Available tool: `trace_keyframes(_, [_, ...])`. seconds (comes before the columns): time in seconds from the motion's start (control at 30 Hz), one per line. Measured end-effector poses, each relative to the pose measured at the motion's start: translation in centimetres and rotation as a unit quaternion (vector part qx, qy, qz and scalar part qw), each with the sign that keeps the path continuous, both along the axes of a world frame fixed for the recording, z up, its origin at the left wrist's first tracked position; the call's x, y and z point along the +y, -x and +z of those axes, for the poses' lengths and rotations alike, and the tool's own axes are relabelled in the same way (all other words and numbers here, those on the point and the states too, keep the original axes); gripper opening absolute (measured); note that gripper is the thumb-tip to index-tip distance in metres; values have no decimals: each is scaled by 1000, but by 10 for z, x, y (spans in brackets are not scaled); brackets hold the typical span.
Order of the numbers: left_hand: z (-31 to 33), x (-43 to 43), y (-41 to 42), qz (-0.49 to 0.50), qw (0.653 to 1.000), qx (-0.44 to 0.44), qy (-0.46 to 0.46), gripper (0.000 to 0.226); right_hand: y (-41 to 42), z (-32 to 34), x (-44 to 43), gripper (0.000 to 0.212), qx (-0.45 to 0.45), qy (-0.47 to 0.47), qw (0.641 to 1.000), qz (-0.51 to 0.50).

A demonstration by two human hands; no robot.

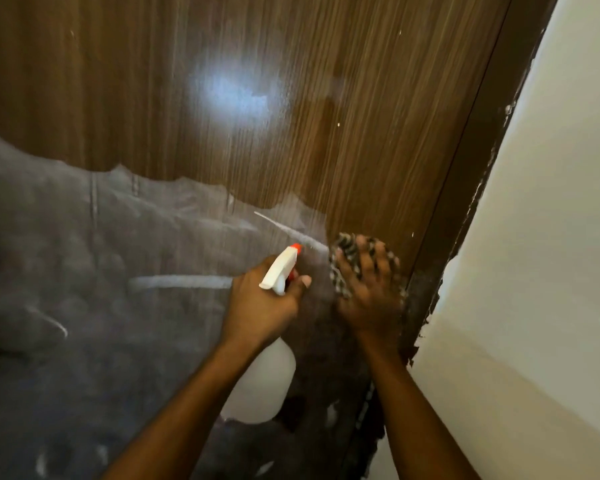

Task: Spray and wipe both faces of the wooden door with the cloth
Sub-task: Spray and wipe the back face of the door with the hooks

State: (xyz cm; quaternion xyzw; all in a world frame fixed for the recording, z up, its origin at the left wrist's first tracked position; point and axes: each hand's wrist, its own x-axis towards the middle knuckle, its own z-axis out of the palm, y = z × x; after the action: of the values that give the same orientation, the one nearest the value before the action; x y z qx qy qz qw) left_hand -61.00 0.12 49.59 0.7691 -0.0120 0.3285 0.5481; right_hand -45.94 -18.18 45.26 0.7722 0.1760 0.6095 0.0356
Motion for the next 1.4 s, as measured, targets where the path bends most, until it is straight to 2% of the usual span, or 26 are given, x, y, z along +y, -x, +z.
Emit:
trace_keyframes(0.1, [-2,7,8,54,996,13,-71,51,5,-8,-23,59,17,-143,989,-30])
trace_keyframes(0.17, [0,15,12,64,996,22,-55,52,7,25,-2,68,21,-238,971,-23])
trace_keyframes(0.2, [3,20,12,63,997,23,-40,53,9,40,15,72,23,-248,968,-19])
trace_keyframes(0.23, [5,24,14,61,997,24,-26,54,11,46,33,75,21,-228,973,-12])
trace_keyframes(0.3, [8,28,15,39,999,23,0,55,10,35,49,75,13,-118,993,16])
trace_keyframes(0.37, [4,27,17,11,999,25,24,50,5,6,35,71,-6,-7,999,35])
trace_keyframes(0.4, [-1,26,19,1,999,30,33,46,5,-7,21,70,-12,16,999,35])
trace_keyframes(0.47, [-16,26,23,-15,997,49,59,41,10,-25,2,67,-7,-9,1000,7])
trace_keyframes(0.57, [-37,40,27,-10,996,62,67,34,22,-5,29,71,23,-180,983,-17])
trace_keyframes(0.6, [-39,47,28,-1,996,61,62,32,22,10,51,73,22,-202,979,-7])
trace_keyframes(0.63, [-41,54,28,9,997,57,53,30,23,22,74,72,14,-185,983,13])
trace_keyframes(0.73, [-32,74,25,37,999,27,30,32,20,28,128,60,-12,-32,997,72])
trace_keyframes(0.87, [-11,99,16,41,998,-1,42,40,4,-1,121,61,-28,70,992,97])
trace_keyframes(0.97, [-4,117,18,44,998,-5,48,39,2,-9,92,63,-32,51,995,81])
trace_keyframes(1.07, [-8,143,28,61,997,1,48,41,17,16,131,70,14,-130,991,32])
trace_keyframes(1.1, [-9,152,32,67,996,1,51,42,23,27,159,68,14,-163,986,37])
trace_keyframes(1.13, [-8,161,35,73,996,-1,55,43,28,36,188,64,5,-159,985,60])
trace_keyframes(1.2, [-5,178,37,83,995,-5,57,42,32,34,234,56,-16,-60,992,111])
trace_keyframes(1.27, [-2,189,36,86,995,-1,54,42,30,12,243,50,-16,40,990,134])
trace_keyframes(1.33, [-3,198,33,81,996,10,46,42,28,-12,221,47,-18,74,987,139])
trace_keyframes(1.4, [-5,205,32,74,996,27,41,41,25,-26,190,49,-19,60,991,115])
